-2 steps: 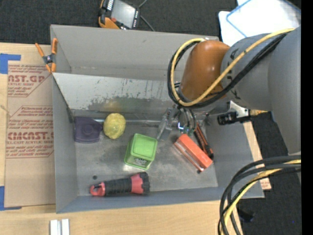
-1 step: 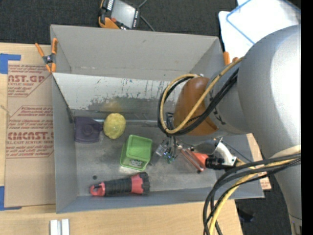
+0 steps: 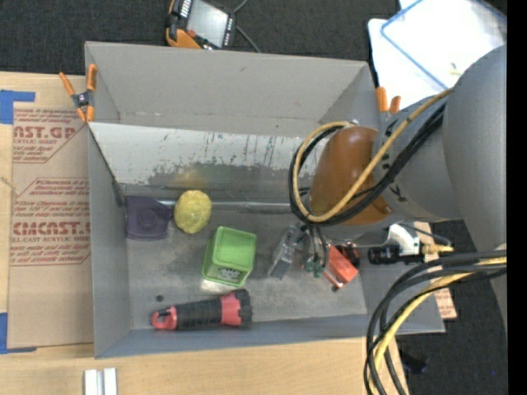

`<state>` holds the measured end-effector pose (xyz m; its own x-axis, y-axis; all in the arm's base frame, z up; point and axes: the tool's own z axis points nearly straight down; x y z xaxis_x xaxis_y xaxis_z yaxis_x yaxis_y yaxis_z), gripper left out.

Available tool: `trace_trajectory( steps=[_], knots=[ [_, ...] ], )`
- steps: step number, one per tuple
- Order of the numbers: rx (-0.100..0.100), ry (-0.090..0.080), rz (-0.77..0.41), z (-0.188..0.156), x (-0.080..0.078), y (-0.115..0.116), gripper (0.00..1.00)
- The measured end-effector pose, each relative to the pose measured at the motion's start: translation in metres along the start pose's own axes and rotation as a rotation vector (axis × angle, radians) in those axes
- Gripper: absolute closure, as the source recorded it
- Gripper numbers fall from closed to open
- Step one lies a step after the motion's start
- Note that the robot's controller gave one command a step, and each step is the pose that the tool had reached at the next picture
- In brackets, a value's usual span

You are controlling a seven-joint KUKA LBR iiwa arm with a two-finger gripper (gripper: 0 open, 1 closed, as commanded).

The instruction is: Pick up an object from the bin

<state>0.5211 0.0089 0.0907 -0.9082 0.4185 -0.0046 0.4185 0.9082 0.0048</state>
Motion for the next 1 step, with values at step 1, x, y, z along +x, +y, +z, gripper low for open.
trace_trajectory(
  steps=[1],
  knots=[
    [0.002,0.002,0.005,0.0049,-0.0011,0.0059,1.0]
  ],
)
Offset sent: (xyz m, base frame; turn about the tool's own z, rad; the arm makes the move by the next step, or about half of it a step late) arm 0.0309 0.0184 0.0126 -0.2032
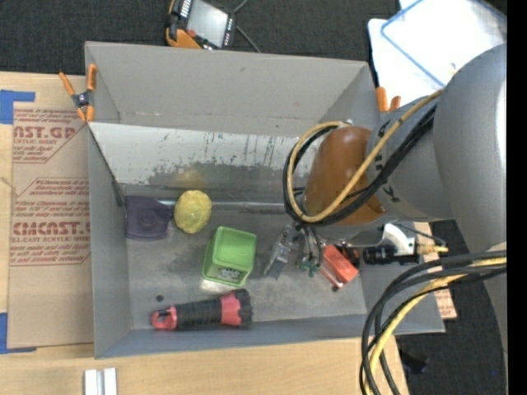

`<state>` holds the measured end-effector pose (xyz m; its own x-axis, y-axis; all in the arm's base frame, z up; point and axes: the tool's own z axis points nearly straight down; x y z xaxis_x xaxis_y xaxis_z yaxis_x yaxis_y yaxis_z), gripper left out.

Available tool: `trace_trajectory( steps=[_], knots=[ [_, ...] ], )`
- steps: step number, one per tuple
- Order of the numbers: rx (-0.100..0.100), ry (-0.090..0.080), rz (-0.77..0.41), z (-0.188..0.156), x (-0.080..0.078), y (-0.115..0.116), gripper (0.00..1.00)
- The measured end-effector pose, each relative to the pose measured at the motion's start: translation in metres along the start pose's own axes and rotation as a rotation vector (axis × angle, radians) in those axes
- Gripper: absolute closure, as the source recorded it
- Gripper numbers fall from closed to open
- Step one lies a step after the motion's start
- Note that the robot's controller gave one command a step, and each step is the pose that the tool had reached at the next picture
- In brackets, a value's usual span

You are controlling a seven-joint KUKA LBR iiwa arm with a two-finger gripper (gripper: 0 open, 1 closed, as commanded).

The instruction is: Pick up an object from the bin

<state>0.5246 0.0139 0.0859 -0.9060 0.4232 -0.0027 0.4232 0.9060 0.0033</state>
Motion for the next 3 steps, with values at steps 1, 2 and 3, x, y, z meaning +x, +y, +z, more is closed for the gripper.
trace_trajectory(
  steps=[1,2,3],
  knots=[
    [0.001,0.001,0.117,-0.008,-0.009,0.014,1.0],
    [-0.001,0.002,-0.038,-0.05,-0.032,-0.009,1.0],
    [0.001,0.003,0.108,-0.057,-0.014,-0.006,1.0]
  ],
)
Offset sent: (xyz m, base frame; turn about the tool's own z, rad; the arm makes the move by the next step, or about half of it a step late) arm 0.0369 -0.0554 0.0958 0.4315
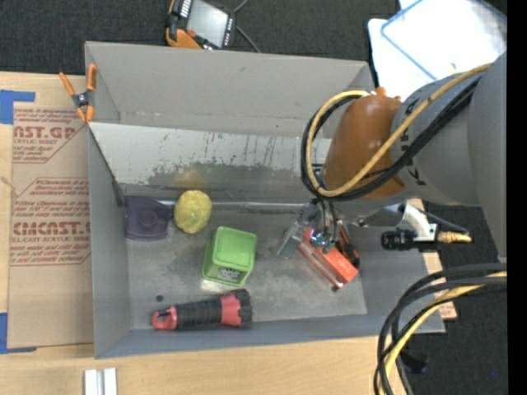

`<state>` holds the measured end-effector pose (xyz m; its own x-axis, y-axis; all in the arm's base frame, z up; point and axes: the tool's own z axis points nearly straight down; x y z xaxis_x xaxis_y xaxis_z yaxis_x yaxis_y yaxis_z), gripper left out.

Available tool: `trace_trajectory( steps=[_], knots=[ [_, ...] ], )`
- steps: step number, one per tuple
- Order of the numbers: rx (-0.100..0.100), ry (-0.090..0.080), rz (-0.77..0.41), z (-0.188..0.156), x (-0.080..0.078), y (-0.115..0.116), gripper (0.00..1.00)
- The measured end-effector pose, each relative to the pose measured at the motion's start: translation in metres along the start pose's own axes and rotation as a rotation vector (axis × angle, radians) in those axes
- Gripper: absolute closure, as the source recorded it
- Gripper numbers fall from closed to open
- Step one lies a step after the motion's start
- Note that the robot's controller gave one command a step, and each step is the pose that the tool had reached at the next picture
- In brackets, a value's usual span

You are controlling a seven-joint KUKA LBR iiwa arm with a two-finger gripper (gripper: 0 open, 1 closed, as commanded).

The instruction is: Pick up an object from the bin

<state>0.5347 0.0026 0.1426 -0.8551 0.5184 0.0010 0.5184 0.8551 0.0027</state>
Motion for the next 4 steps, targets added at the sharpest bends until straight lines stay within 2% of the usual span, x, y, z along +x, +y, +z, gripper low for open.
trace_trajectory(
  steps=[1,2,3,4],
  knots=[
    [0.0,-0.007,-0.092,0.0303,-0.0644,-0.0639,0.0],
    [-0.002,-0.006,-0.096,0.0294,-0.0629,-0.0611,0.0],
    [-0.001,-0.005,-0.101,0.0267,-0.0616,-0.0596,1.0],
    [-0.001,-0.005,-0.101,0.0266,-0.0619,-0.0595,0.0]
  ],
)
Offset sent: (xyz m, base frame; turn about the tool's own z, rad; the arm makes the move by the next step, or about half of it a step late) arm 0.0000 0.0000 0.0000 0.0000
